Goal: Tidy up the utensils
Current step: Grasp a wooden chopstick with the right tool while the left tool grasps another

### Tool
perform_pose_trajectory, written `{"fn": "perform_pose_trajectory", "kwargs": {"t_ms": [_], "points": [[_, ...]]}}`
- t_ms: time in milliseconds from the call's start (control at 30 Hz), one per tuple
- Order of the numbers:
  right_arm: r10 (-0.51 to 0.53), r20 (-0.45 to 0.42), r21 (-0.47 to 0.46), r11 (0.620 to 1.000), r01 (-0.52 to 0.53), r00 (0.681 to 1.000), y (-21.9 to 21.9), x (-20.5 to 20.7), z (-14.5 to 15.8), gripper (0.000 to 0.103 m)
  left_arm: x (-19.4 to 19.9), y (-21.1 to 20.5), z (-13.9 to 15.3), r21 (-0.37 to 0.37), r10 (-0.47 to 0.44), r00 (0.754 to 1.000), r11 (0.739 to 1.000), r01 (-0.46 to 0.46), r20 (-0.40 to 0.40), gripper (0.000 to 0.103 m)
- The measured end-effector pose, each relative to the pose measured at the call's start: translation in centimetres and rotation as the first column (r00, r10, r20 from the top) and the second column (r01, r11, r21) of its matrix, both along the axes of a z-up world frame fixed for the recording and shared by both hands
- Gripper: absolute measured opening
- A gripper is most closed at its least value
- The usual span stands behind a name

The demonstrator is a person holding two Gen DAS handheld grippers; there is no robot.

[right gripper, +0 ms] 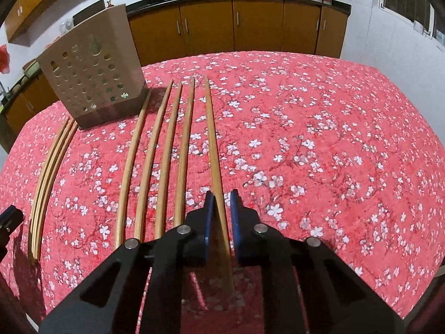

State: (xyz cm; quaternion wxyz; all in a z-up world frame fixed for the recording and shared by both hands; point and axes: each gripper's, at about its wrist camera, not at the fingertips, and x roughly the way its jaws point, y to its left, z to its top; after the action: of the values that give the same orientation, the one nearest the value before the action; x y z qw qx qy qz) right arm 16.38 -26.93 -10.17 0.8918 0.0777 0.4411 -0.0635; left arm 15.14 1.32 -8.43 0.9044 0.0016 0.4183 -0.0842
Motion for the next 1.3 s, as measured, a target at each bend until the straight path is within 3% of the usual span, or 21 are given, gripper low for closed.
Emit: {"fn": "perform_pose_trajectory", "kwargs": {"t_ms": [133,367,533,733,933,1133,1300], "points": [[-0.001,0.0,-0.003,1.0,0.001,1.0,0.0,0.2,-0.1,0.013,0.3,-0.4,-0.7,0.002,-0.017,0.999,1.0,0.018,-0.037,0.023],[0.004,-0.004,-0.002,1.0,-0.004,1.0,0.0,0.6,-0.1,0.013,0.5,-0.8,-1.8,0.008,-0.038,0.997,0.999,0.039,-0.065,0.018],[0.019,0.002,-0.02,1.0,-0.019,1.0,0.5,0.6,-0.1,0.013,1.0,-1.3,-2.1,0.06,-0.033,0.998,0.998,0.036,-0.051,0.01],[0.045,0.005,-0.031,0.999,-0.044,0.999,0.0,1.3,-0.4,0.008,4.5,0.5,-2.0,0.078,0.018,0.998,0.997,-0.013,-0.057,0.008],[0.018,0.025,-0.022,1.0,-0.017,1.0,-1.8,2.9,-0.8,0.008,6.9,3.0,-1.8,0.031,0.044,0.998,0.999,-0.043,-0.049,0.008],[-0.008,0.04,-0.019,1.0,0.009,0.999,-2.2,3.4,-1.0,0.008,6.8,3.8,-1.9,-0.026,0.043,0.998,0.999,-0.044,-0.037,0.009],[0.003,0.039,-0.024,1.0,-0.002,0.999,-1.9,2.8,-0.9,0.008,5.5,3.7,-1.8,-0.026,0.041,0.998,0.999,-0.042,-0.037,0.009]]}}
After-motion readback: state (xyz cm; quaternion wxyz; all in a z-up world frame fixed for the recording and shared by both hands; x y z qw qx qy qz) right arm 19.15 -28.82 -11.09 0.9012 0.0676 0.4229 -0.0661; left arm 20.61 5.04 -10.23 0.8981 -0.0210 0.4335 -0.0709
